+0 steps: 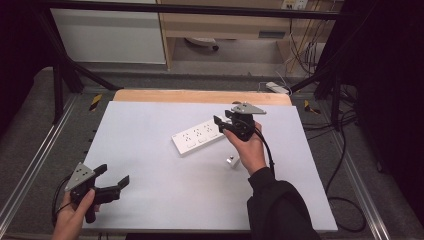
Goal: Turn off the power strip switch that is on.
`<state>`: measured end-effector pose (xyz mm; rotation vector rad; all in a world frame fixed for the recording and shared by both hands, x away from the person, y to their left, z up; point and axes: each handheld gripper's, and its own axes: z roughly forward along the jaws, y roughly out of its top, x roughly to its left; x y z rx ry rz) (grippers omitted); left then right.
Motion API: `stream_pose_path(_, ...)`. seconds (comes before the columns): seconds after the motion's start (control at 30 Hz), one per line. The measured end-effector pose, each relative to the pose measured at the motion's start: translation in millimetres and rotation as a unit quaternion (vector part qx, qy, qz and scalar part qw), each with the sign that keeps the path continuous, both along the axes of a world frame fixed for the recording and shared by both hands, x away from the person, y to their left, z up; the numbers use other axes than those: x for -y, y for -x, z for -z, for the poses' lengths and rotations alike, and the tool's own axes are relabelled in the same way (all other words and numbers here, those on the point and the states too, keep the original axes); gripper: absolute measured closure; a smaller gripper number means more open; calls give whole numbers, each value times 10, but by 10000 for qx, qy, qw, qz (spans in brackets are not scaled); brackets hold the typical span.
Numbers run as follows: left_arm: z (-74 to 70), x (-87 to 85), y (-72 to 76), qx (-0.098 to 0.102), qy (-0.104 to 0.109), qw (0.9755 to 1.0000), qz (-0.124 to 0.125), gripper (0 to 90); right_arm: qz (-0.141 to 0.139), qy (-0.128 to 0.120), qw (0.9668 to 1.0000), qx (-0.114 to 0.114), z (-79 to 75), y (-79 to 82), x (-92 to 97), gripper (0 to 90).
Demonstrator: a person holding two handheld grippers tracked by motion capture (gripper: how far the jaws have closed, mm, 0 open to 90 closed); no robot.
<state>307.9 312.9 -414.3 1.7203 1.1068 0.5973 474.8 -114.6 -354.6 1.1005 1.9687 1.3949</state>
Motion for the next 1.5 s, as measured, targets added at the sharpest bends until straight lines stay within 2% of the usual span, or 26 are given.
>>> stream_pose_path(0.17,0,0,1,9,-9,10000,10,65,-73,27,10000,58,50,-23,-69,625)
stream_pose_path(0.3,1,1,2,5,-4,10000,23,65,-140,66,9999,25,102,-48,-130,697)
stream_pose_path(0.33,1,3,3,3,-7,10000,21,65,-178,71,9998,13,130,-61,-162,738)
stream_pose_path(0.6,0,8,4,29,-42,10000,40,65,-354,145,9993,-30,238,-101,-299,858)
stream_pose_path(0.83,1,8,4,30,-46,10000,46,65,-435,222,9988,-86,312,-115,-428,895)
stream_pose_path(1.17,0,11,7,32,-58,10000,48,65,-558,350,9975,-239,417,-123,-577,897)
stream_pose_path(1.5,0,11,8,27,-63,10000,58,65,-614,437,9966,-325,477,-137,-645,895)
